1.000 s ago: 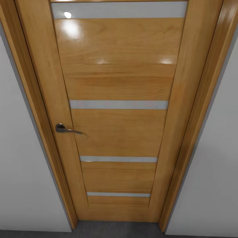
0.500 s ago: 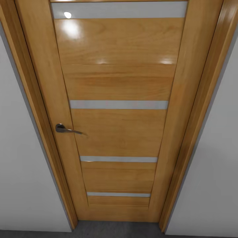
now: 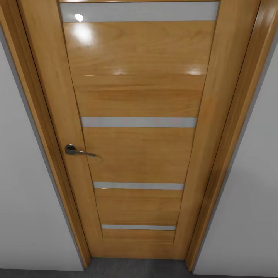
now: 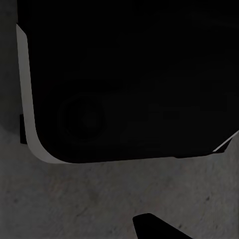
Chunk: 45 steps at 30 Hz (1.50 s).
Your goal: Move the two storage containers from the living room to the garage. In the garage, place one container on the floor and stack the other container on top of it (either order is fine).
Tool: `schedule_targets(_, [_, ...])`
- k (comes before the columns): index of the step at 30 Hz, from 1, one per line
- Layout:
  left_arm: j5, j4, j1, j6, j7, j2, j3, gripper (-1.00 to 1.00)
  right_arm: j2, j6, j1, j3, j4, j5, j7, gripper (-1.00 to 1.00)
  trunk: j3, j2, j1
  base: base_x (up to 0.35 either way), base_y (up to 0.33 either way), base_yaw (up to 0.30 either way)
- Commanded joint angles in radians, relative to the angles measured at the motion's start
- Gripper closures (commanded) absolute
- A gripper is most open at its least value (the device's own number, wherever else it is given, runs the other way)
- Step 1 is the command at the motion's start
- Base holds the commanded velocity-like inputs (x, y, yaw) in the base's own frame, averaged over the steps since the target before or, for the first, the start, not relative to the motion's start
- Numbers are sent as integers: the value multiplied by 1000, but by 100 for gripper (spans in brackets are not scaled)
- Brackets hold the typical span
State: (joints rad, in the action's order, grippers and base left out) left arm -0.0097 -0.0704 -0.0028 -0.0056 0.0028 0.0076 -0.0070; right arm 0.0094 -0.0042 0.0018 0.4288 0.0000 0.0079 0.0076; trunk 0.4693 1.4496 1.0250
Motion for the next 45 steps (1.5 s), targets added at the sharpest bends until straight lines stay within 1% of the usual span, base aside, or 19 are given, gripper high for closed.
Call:
schedule_targets(1, [-1,0,0,-1,0,0,-1,-100,1,0,0,2,0,0,2,-100,1,0,0,0,0,0])
schedule_targets(11, [-1,0,0,-1,0,0,-1,-100,-3,-4,0,6,-3,3,-3,-100,1,0,0,0,0,0])
schedule_targets(13, [-1,0,0,-1,0,0,-1,-100,-4,-3,-1,15,-32,4,-11,-100,1,0,0,0,0,0])
schedule_targets(14, [-1,0,0,-1,0,0,-1,-100,-7,2,-1,20,-84,4,-25,-100,1,0,0,0,0,0])
schedule_targets(17, [-1,0,0,-1,0,0,-1,-100,-11,24,-2,23,-174,2,-49,-100,1,0,0,0,0,0])
schedule_targets(19, [-1,0,0,-1,0,0,-1,-100,-14,46,-2,24,-215,2,-60,-100,1,0,0,0,0,0])
schedule_targets(22, [-1,0,0,-1,0,0,-1,-100,-15,58,-2,25,-240,0,-66,-100,1,0,0,0,0,0])
schedule_targets(24, [-1,0,0,-1,0,0,-1,-100,-18,61,-2,25,-297,0,-64,-100,1,0,0,0,0,0])
schedule_targets(25, [-1,0,0,-1,0,0,-1,-100,-29,63,-2,24,-361,0,-63,-100,1,0,0,0,0,0])
schedule_targets(26, [-1,0,0,-1,0,0,-1,-100,-56,92,-2,24,-505,0,-63,-100,1,0,0,0,0,0])
schedule_targets(27, [-1,0,0,-1,0,0,-1,-100,-61,105,-2,24,-533,0,-63,-100,1,0,0,0,0,0])
schedule_targets(28, [-1,0,0,-1,0,0,-1,-100,-72,137,-2,23,-588,0,-63,-100,1,0,0,0,0,0])
schedule_targets(29, [-1,0,0,-1,0,0,-1,-100,-83,189,-11,23,-661,0,-63,-100,1,0,0,0,0,0])
schedule_targets(31, [-1,0,0,-1,0,0,-1,-100,-91,244,-47,21,-724,-1,-58,-100,1,0,0,0,0,0])
schedule_targets(35, [-1,0,0,-1,0,0,-1,-100,-96,282,-120,19,-762,-17,-51,-100,1,0,0,0,0,0])
schedule_targets(36, [-1,0,0,-1,0,0,-1,-100,-96,285,-128,19,-766,-20,-51,-100,1,0,0,0,0,0])
schedule_targets(37, [-1,0,0,-1,0,0,-1,-100,-95,299,-156,19,-775,-29,-50,-100,1,0,0,0,0,0])
schedule_targets(41, [-1,0,0,-1,0,0,0,-100,-91,314,-202,20,-780,-34,-46,-100,1,0,0,0,0,0])
schedule_targets(45, [-1,0,0,-1,0,0,-1,-100,-86,323,-218,21,-803,-34,-44,-100,1,0,0,0,0,0])
